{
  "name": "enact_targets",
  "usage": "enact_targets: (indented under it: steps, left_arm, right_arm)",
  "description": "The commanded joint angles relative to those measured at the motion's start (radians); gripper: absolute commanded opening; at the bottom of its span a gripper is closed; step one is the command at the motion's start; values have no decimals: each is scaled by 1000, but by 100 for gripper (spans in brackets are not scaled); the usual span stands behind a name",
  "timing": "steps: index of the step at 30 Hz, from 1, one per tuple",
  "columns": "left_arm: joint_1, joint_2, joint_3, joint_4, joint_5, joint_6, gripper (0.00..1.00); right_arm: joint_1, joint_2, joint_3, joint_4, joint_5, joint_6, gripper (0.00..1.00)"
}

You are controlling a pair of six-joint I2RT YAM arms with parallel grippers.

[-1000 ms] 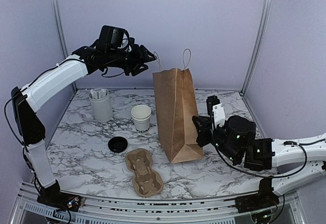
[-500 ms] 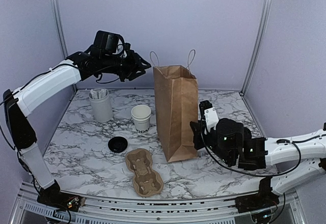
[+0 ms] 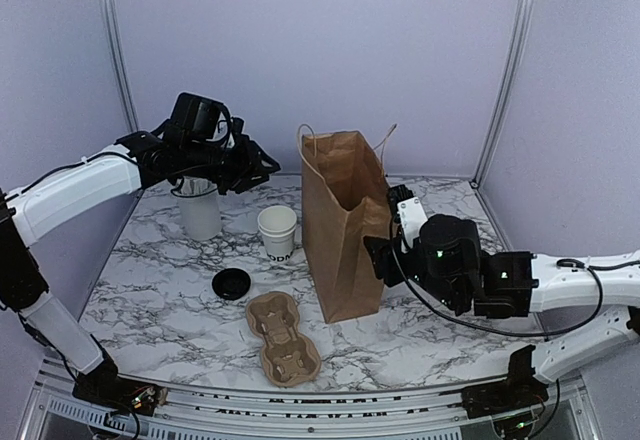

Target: Pack the takeout coffee

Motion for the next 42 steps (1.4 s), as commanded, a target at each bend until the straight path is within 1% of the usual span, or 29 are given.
enact_targets:
  steps: [1,4,7,10,13,14,16,19,23,26,28,32,38,42]
  left_arm:
    - [-6,-91,-85,33,-10,50,35]
    - [-6,-144,-159,36,-16,69,35]
    - [-10,-210,-249,37,-26,87,36]
    - [-20,-271,-333,39,-39,98,36]
    - [-27,-331,-424,41,-53,100,37]
    - [-53,-351,-454,41,-59,98,37]
    - [-78,-388,-510,44,-79,96,37]
    - [-100,-444,-600,47,-95,84,38]
    - [-129,-509,-715,46,-100,75,38]
    - [-135,-551,-770,36,-98,71,38]
    - [-138,-577,-819,32,-100,63,38]
    - [-141,-621,-869,28,-114,52,38]
    - [-141,-672,-915,6,-153,39,38]
    - [-141,-698,-936,-13,-177,33,38]
  right_arm:
    - [8,-48,95,-183,-55,51,63]
    - [8,-71,139,-289,-87,79,72]
    - [8,-84,180,-385,-133,102,78]
    - [8,-83,203,-473,-192,131,78]
    - [11,-86,179,-517,-290,162,78]
    - [12,-89,162,-520,-332,172,77]
    - [39,-97,125,-510,-386,191,75]
    - [139,-82,97,-507,-369,224,75]
    - [246,-4,79,-465,-372,281,74]
    - [289,71,62,-396,-402,318,72]
    - [307,117,47,-321,-426,337,71]
    - [314,232,49,-189,-502,376,70]
    - [321,389,103,-129,-568,445,73]
    - [323,448,138,-121,-602,497,76]
